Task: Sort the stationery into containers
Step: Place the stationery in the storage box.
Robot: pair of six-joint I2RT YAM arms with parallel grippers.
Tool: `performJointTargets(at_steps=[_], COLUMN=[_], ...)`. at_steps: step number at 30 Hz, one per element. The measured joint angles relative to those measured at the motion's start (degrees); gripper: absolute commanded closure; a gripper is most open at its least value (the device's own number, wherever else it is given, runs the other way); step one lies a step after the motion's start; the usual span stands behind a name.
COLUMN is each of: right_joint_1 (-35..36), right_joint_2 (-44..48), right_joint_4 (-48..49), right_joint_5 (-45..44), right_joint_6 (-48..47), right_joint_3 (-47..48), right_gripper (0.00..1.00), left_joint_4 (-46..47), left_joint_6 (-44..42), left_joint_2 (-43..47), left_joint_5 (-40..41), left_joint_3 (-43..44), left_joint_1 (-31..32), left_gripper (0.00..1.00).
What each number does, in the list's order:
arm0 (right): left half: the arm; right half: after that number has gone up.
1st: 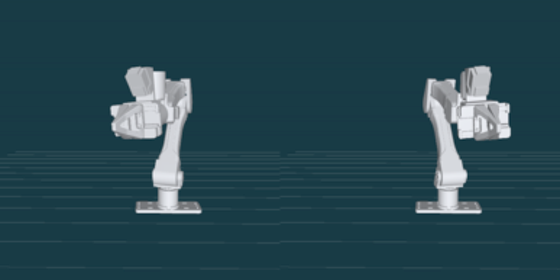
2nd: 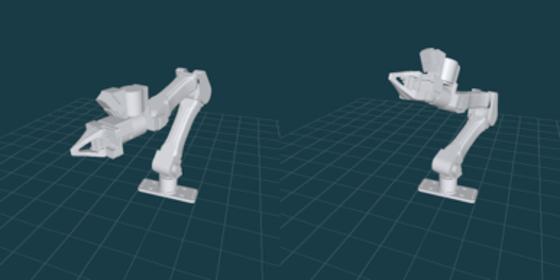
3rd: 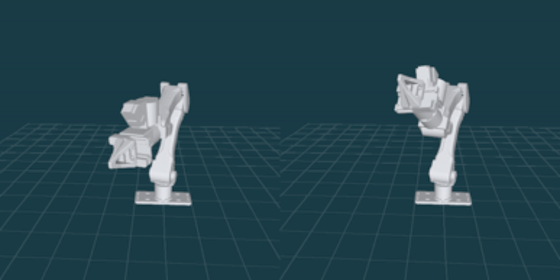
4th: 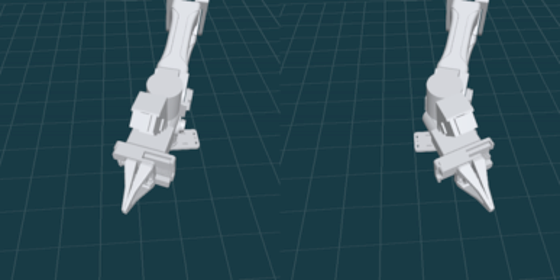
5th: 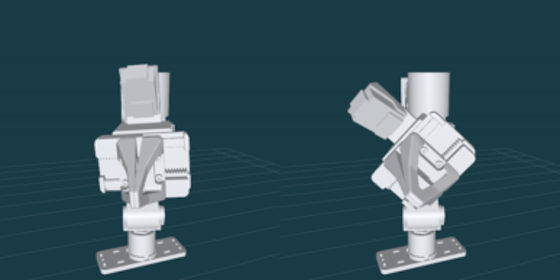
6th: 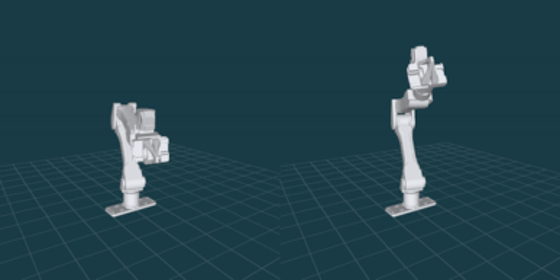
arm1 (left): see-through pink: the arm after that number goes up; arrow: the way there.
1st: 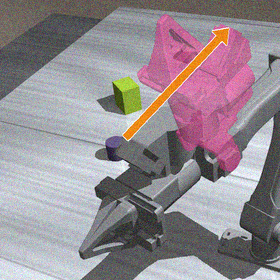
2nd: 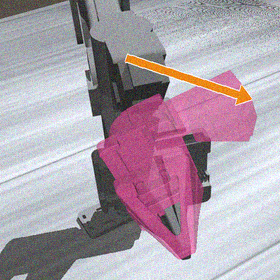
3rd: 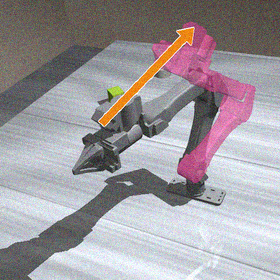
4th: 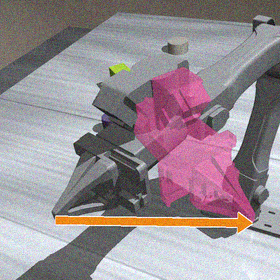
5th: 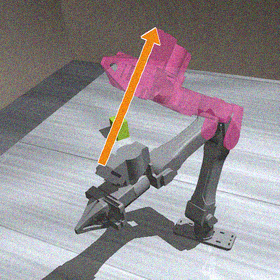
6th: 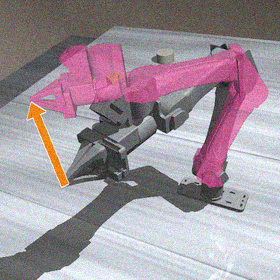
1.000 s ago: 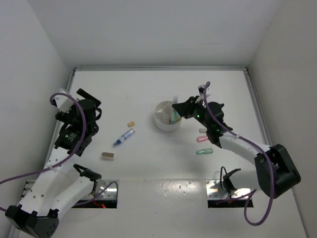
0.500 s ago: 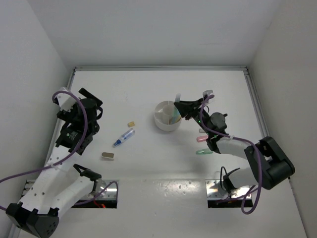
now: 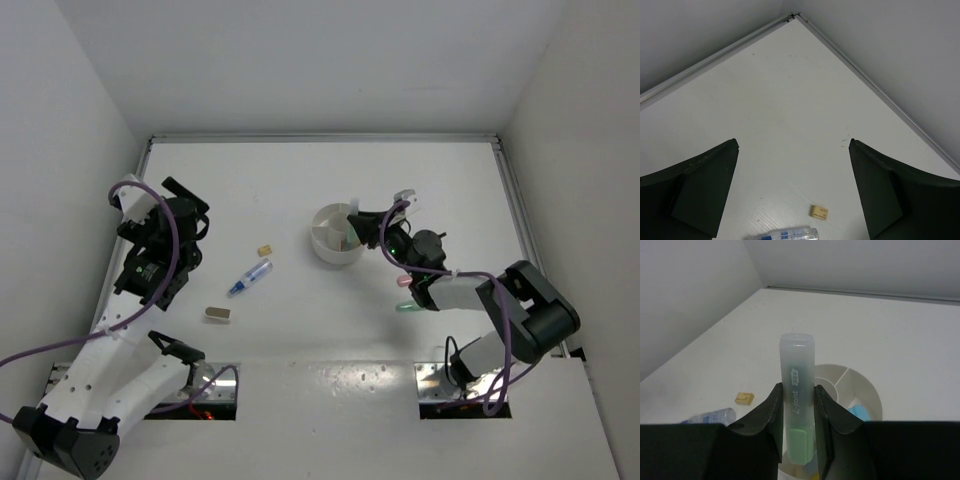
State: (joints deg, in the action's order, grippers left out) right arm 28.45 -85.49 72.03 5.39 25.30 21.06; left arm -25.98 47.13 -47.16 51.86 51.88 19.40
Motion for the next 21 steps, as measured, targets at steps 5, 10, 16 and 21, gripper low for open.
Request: performJointTargets(at_steps=[5,10,16,21], right_joint_1=[0.92,1.09,1.33,1.33], right_joint_2=[-2.14,-4.92,-7.06,-7.19], right_joint_4=[0.04,0.00,0.02,0.07], right_joint_5=[-0.02,-0.07,-0.04,0.35], right_joint_6=[-0.85,-1.64,-2.32,-2.67], right_joint_3=[-0.07,-0.07,-0.07,-0.04], right_gripper=[1.00,1.00,0.98,0.70], left_joint_4=[0.28,0.59,0.85,1.27], left_joint_6=[-0.22,-0.55,-0.63,-1.25], left_joint_2=[0.00,0.00,0.00,0.00], left_joint_5=[-0.04,-0.07,-0.04,-0.04], left_joint_3=[-0.48,-0.63,-0.63,-0.63], left_joint_1=[0.00,0.00,0.00,0.00], left_gripper=[0.02,0.02,0.02,0.02])
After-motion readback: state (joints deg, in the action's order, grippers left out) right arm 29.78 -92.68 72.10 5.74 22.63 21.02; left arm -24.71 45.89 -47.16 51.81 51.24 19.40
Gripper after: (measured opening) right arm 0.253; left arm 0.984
